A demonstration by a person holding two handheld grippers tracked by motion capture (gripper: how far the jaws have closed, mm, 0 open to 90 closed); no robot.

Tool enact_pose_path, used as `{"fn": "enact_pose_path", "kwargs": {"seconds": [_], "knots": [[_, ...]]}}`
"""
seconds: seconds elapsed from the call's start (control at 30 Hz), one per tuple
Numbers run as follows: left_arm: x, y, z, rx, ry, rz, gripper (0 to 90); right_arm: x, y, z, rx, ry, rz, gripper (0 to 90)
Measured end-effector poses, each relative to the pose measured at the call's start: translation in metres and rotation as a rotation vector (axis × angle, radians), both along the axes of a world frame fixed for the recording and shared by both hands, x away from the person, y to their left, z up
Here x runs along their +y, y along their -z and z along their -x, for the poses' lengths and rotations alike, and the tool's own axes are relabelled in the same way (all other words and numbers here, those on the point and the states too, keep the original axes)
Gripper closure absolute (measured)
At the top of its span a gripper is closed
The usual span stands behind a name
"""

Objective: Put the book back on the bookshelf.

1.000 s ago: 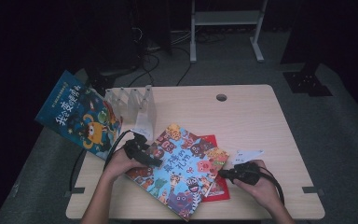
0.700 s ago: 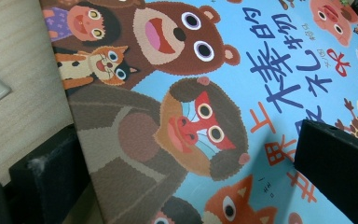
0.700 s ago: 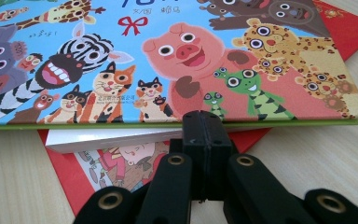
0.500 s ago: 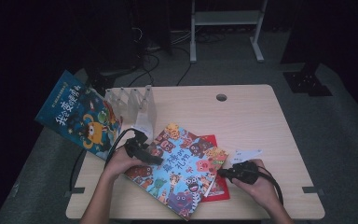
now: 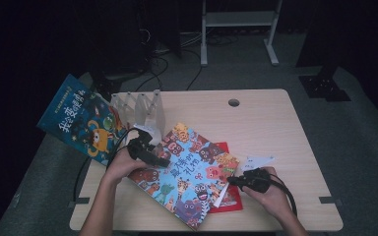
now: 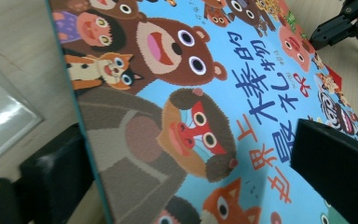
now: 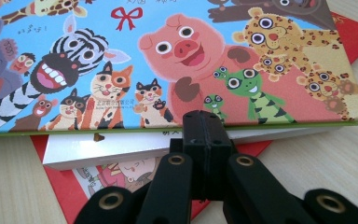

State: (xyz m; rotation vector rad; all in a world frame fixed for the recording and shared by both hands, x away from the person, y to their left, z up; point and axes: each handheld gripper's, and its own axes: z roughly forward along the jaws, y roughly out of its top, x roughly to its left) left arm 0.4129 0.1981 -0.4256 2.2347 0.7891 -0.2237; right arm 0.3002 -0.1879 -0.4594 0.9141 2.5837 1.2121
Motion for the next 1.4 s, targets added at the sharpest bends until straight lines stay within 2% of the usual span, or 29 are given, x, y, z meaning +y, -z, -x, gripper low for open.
{"fn": "enact_pose_path", "kwargs": {"seconds": [0.17, 0.4, 0.47, 0.53, 0.67, 0.73, 0.93, 1.03, 1.17, 1.4], "knots": [[-0.001, -0.016, -0.001, 0.010, 0.027, -0.033, 4.7, 0.000, 0.000, -0.001, 0.005, -0.005, 0.001, 89.0], [-0.002, -0.032, -0.003, 0.006, 0.026, -0.025, 9.7, 0.000, 0.000, -0.002, 0.007, -0.009, -0.002, 89.0], [-0.003, -0.037, -0.005, 0.019, 0.026, -0.024, 13.0, 0.000, 0.000, -0.002, 0.005, -0.009, -0.003, 89.0], [-0.003, -0.042, -0.006, 0.012, 0.029, -0.036, 18.9, 0.000, 0.000, -0.002, 0.005, -0.010, -0.002, 89.0], [-0.004, -0.052, -0.006, 0.010, 0.034, -0.047, 23.6, -0.001, 0.001, -0.002, 0.008, -0.011, -0.007, 89.1], [-0.004, -0.059, -0.006, 0.005, 0.026, -0.032, 29.3, -0.001, 0.001, -0.003, 0.013, -0.011, -0.018, 89.1], [-0.004, -0.064, -0.008, 0.004, 0.017, -0.040, 36.7, -0.001, 0.001, -0.004, 0.015, -0.010, -0.020, 89.1], [-0.003, -0.064, -0.010, 0.009, 0.016, -0.026, 38.9, -0.001, 0.000, -0.004, 0.025, -0.010, -0.022, 89.1], [-0.003, -0.065, -0.012, 0.014, 0.020, -0.001, 39.6, -0.002, 0.001, -0.005, 0.028, -0.011, -0.028, 89.1], [-0.001, -0.069, -0.014, 0.008, 0.004, 0.004, 40.4, 0.001, 0.001, -0.007, 0.034, -0.010, -0.036, 89.2]]}}
